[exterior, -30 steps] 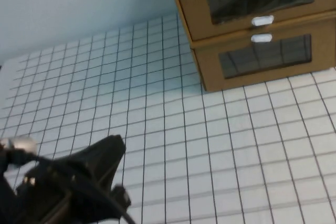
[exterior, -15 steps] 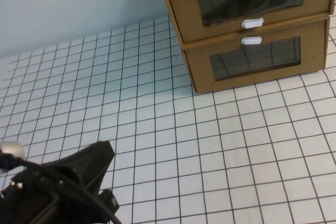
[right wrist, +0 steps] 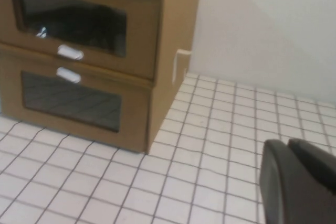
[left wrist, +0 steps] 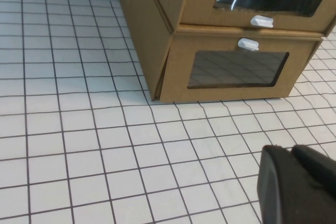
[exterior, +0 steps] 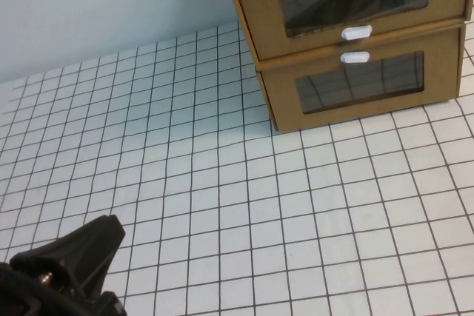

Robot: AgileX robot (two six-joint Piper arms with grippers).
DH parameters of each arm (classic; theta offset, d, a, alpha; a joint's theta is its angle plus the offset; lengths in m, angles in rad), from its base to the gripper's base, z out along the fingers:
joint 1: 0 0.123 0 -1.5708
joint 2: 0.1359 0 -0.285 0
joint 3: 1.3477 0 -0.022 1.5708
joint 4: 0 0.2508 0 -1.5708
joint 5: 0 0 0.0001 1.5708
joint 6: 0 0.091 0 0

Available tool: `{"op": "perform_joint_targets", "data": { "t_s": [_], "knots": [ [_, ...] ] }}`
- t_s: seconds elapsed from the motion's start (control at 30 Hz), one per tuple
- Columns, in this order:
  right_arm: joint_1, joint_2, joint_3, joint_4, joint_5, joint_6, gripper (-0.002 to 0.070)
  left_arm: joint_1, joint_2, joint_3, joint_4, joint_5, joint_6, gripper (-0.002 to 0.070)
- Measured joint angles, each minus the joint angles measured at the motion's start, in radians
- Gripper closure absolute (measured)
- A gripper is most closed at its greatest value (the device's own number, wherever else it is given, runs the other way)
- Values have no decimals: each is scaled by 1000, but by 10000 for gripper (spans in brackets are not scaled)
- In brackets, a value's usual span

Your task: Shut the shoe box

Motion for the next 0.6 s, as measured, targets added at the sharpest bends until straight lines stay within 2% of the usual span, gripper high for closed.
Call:
{"op": "perform_joint_targets", "data": {
  "t_s": [0.17, 0.6],
  "knots": [
    [0, -108, 176, -27, -136, 21, 691, 0, -6, 0, 23, 10, 2, 677],
    [0, -123, 231, -4, -72, 24, 691, 0, -6, 1, 34, 13, 4, 677]
  ]
}}
